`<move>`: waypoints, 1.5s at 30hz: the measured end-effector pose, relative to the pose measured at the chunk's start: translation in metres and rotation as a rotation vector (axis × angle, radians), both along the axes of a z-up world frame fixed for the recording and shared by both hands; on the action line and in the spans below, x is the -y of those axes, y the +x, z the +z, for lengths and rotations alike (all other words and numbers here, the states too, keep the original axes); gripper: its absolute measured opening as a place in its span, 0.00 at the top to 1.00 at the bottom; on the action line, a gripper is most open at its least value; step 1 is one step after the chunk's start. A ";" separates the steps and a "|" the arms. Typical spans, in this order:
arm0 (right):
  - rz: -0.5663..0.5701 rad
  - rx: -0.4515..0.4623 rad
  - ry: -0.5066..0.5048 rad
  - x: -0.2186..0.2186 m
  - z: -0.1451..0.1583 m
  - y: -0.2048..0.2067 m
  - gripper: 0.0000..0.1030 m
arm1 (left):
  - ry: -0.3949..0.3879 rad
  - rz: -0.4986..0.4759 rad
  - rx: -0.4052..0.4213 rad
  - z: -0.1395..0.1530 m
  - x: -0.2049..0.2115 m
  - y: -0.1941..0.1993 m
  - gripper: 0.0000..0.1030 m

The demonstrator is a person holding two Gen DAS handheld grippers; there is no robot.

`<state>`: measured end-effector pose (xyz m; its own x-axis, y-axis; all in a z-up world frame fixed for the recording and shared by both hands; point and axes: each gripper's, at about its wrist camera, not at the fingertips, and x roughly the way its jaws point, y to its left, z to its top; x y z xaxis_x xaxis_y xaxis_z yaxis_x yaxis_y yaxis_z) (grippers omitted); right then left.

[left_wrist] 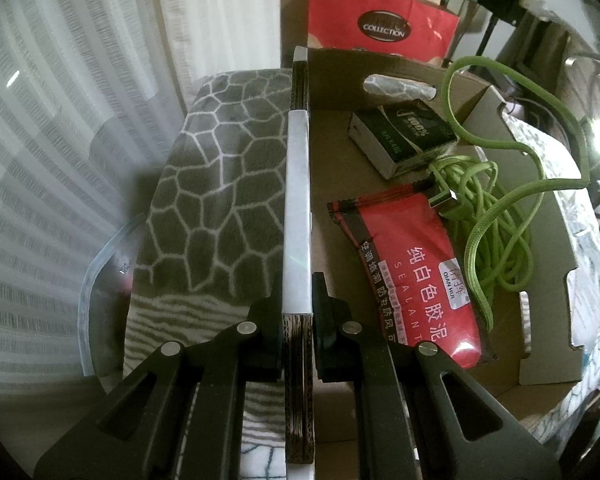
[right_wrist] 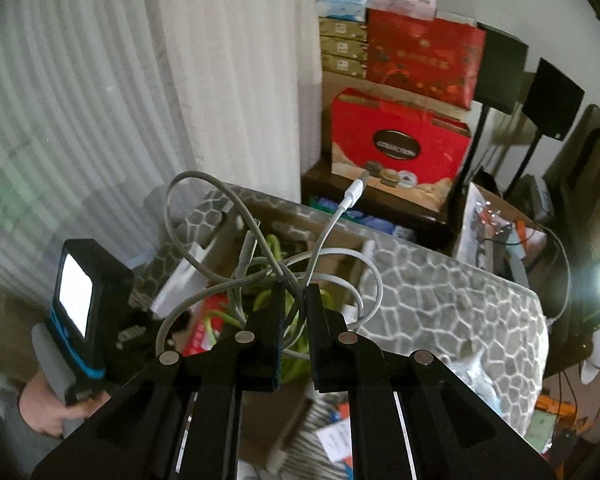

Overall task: Organize objects
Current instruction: 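Carry the white cable into the box and open the right gripper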

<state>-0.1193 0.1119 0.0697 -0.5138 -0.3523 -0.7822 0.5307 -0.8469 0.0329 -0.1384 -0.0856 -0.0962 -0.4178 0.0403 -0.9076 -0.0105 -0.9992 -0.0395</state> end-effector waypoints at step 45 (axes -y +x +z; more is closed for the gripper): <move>0.014 0.057 0.073 0.042 -0.067 -0.024 0.54 | 0.001 0.000 0.002 -0.001 -0.003 0.003 0.90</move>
<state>-0.1433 0.0696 0.0028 -0.4631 -0.2996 -0.8341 0.5413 -0.8408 0.0015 -0.1353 -0.0823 -0.0971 -0.4157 0.0406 -0.9086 -0.0101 -0.9991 -0.0400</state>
